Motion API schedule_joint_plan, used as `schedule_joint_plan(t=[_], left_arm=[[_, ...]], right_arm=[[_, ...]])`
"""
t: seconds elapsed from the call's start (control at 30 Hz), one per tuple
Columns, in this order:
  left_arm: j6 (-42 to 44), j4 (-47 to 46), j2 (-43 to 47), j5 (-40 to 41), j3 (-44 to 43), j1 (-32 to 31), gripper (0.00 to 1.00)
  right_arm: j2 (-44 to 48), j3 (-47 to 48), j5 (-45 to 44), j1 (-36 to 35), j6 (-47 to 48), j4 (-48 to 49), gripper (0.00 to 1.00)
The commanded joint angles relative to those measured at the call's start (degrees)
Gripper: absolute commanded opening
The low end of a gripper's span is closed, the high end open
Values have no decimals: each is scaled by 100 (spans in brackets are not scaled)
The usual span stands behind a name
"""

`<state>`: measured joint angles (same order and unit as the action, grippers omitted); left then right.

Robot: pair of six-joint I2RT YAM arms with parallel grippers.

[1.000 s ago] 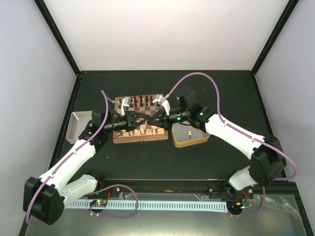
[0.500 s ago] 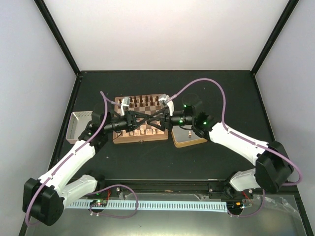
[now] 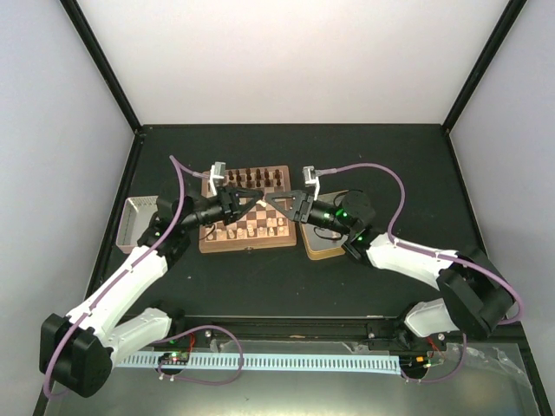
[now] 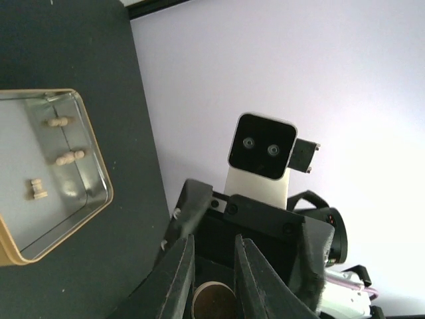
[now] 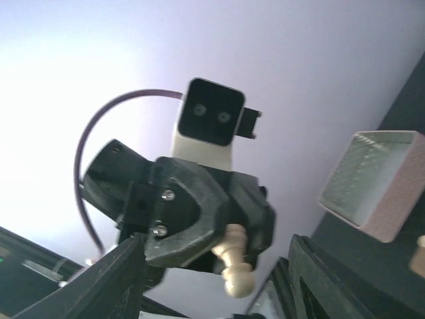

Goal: Set up the chess pieces on the board
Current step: Place the chess piece on the chessboard.

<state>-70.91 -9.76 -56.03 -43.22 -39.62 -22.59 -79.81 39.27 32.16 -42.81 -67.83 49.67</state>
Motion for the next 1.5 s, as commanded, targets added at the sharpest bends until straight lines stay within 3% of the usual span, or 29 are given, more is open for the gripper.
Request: schedule_joint_plan(t=[0.0,0.3,0.73,1.17,1.47], left_arm=[[-180,-414,-42,231,-243,-9,7],[-234,-609,-13,356,-225,-9,7],[-417,-786,-117,212,-145,-9,7],[-898,-1254,-123,-12,129,-9,7],[-901,-1187,-81,-51,218,-6,8]], right_arm=[[80,-72,-473,-138,-1179,742,58],[-1,-158,-573,-209,-1630,575,53],[-242,2,-694,-433,-1888,728,27],[-174,-68,-973,-446,-1874,751,26],[-65,2,-1074,-444,-1818,390,12]])
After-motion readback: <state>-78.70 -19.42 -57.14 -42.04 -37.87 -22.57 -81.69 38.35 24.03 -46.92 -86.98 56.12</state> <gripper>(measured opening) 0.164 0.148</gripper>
